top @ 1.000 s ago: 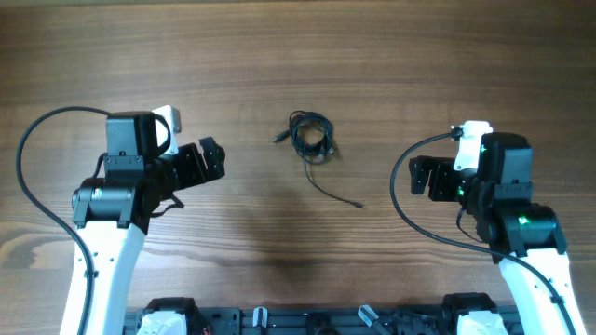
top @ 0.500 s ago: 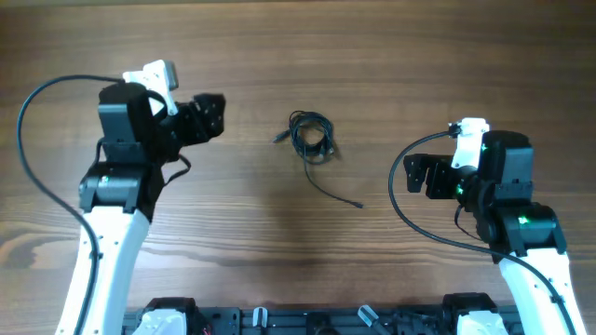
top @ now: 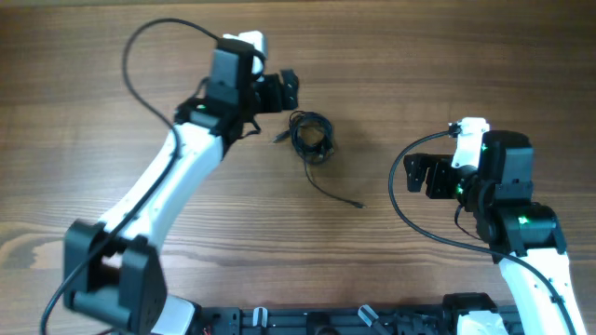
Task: Untangle cables
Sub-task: 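Reach the left gripper to the black cable bundle and grasp it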
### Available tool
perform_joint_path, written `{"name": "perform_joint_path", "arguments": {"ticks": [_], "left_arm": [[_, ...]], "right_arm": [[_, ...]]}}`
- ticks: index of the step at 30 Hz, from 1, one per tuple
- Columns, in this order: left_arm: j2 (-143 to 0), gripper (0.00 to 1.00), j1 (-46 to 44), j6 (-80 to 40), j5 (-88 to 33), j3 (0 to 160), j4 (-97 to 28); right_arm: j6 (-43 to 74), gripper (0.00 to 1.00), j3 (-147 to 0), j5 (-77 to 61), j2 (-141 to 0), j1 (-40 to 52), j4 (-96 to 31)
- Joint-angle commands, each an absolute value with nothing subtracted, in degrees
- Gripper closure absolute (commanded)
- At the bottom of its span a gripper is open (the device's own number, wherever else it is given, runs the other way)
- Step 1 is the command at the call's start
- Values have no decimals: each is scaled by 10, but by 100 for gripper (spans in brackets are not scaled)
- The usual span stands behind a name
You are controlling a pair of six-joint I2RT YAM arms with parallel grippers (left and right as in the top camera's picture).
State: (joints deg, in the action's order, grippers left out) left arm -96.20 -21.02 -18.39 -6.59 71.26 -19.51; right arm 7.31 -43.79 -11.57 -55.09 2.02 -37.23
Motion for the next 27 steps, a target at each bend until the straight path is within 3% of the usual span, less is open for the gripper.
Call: {"name": "perform_joint_path", "arguments": {"ticks": [1, 6, 13, 16, 23, 27], "left_arm": [[-1031, 14, -242, -185, -55, 720, -200], [-1105, 31, -262, -185, -48, 720, -200], [-1135, 44, -263, -185, -48, 720, -199], [-1135, 61, -263, -185, -48, 720, -198], [-1140, 62, -269, -185, -44, 709, -200], [-1142, 69, -274, -185, -44, 708, -219]], "right_arm": [[77, 0, -453, -117, -557, 17, -371], [77, 0, -453, -117, -571, 17, -373], [82, 0, -453, -117, -591, 17, -373], [81, 0, -453, -117, -591, 17, -373], [82, 0, -453, -118, -591, 17, -374], [94, 0, -453, -120, -591, 17, -374]]}}
